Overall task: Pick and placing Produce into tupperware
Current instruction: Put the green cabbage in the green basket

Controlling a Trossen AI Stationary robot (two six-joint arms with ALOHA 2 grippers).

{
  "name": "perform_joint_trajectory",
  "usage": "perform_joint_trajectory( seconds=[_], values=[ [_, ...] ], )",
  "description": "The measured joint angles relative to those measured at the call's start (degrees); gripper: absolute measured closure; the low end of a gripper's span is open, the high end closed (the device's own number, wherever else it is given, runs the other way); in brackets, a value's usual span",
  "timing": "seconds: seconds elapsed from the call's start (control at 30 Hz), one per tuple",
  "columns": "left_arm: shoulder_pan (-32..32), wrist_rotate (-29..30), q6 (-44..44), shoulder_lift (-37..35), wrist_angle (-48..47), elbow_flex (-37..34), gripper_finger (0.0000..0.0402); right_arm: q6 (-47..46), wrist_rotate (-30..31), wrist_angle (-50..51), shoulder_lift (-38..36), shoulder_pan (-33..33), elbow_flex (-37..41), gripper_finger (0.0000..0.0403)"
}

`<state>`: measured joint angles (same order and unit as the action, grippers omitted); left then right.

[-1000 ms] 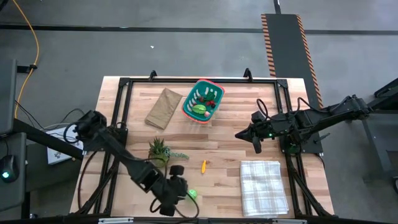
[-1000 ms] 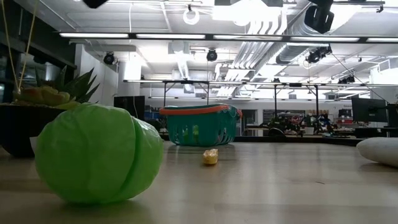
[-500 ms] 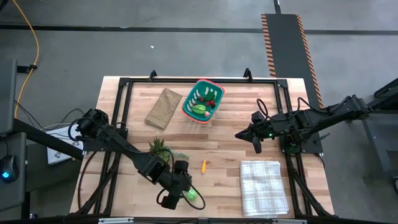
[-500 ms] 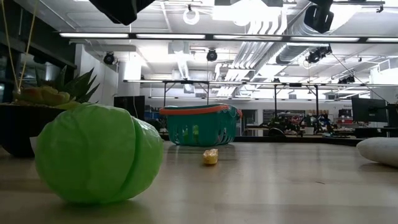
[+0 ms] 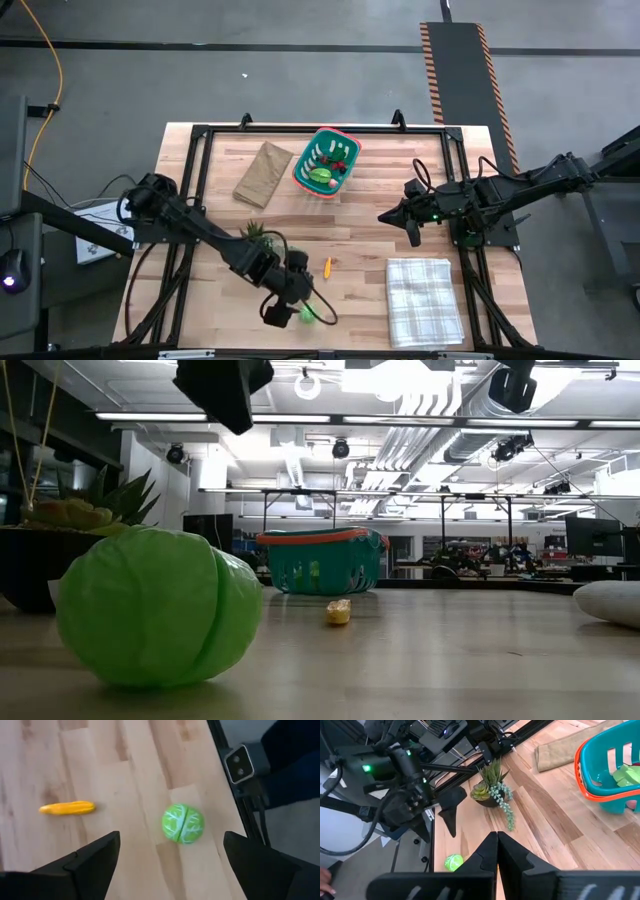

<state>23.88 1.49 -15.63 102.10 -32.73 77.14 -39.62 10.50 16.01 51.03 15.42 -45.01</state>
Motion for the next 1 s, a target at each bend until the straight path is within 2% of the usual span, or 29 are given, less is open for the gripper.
perform_joint_trajectory(
  seconds=[0.23,0.67,1.0],
  values=[
    [0.13,-1.67,1.89,2.82,0.01,-0.1,0.0054,-0.31,0.0,0.01,-0.02,-0.01,0.0,0.0402],
    [0.13,-5.03,2.34,7.15,6.25,-0.11,0.0055,-0.46,0.0,-0.2,-0.02,-0.02,-0.02,0.0402],
    [0.13,-3.5,3.81,9.35,8.38,-0.04,0.0055,-0.45,0.0,-0.24,0.0,-0.01,-0.02,0.0402]
  ],
)
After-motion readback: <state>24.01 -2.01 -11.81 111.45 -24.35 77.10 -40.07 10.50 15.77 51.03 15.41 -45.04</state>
